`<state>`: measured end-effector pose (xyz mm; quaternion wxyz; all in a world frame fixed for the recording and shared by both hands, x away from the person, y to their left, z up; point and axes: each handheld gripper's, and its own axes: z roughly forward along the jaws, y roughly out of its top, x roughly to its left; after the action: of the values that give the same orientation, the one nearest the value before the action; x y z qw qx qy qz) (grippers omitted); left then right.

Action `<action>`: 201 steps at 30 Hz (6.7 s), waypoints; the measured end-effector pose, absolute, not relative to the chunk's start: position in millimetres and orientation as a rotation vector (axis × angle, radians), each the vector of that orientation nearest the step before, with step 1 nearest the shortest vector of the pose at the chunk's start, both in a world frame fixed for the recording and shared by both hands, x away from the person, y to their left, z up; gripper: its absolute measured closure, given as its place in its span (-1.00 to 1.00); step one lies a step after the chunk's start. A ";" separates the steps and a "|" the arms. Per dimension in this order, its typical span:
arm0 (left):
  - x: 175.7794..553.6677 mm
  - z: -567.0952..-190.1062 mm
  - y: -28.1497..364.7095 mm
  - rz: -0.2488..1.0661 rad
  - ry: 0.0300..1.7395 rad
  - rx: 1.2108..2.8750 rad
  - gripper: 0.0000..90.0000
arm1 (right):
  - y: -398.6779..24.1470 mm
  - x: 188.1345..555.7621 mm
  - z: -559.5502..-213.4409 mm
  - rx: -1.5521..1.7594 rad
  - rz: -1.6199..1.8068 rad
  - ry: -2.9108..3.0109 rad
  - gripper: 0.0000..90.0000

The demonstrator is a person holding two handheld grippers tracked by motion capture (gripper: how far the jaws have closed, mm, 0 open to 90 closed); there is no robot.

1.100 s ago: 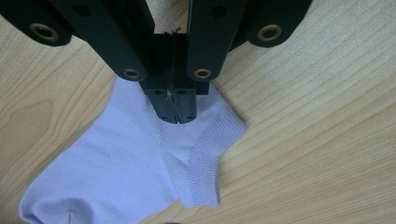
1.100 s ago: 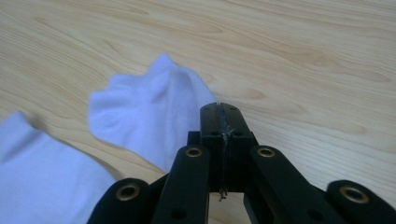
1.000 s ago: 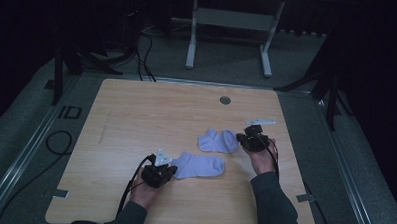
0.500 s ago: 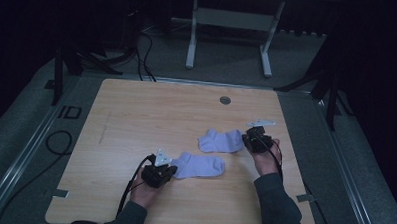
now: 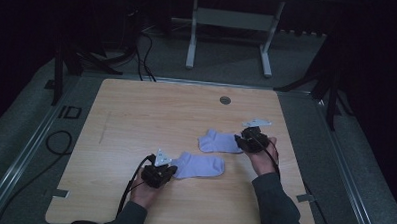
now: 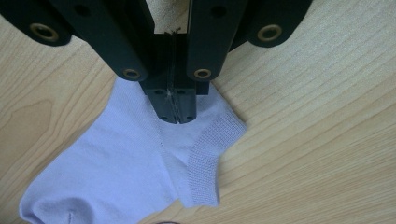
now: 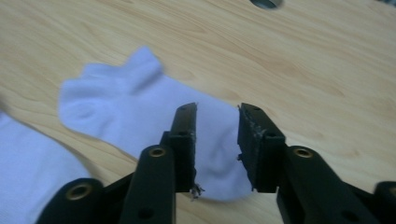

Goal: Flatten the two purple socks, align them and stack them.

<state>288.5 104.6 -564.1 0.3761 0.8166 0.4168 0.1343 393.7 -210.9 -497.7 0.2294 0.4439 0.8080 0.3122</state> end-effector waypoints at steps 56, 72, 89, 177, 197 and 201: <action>288.4 -564.2 103.9 0.345 1.066 2.087 0.99 | -128.2 432.0 -543.4 1.158 0.802 2.537 0.79; 288.4 -564.3 104.0 0.345 1.067 2.085 0.99 | -149.1 424.2 -522.1 1.228 0.978 2.459 0.88; 288.3 -564.4 104.0 0.346 1.068 2.084 0.99 | -162.7 382.7 -466.1 1.063 1.162 2.378 0.88; 286.5 -555.6 117.1 0.148 1.072 1.955 0.41 | -86.6 340.3 -527.8 1.076 1.231 2.621 0.88; 291.3 -554.2 113.3 0.163 1.056 1.965 0.96 | -87.7 338.4 -526.6 1.052 1.242 2.633 0.86; 291.9 -553.6 114.6 0.173 1.063 1.961 0.97 | -89.9 338.7 -525.4 1.051 1.266 2.638 0.78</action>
<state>291.9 114.6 -553.6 0.4367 0.7885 0.4275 0.0695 338.7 -89.9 -525.4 0.0162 0.3379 0.8484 0.4072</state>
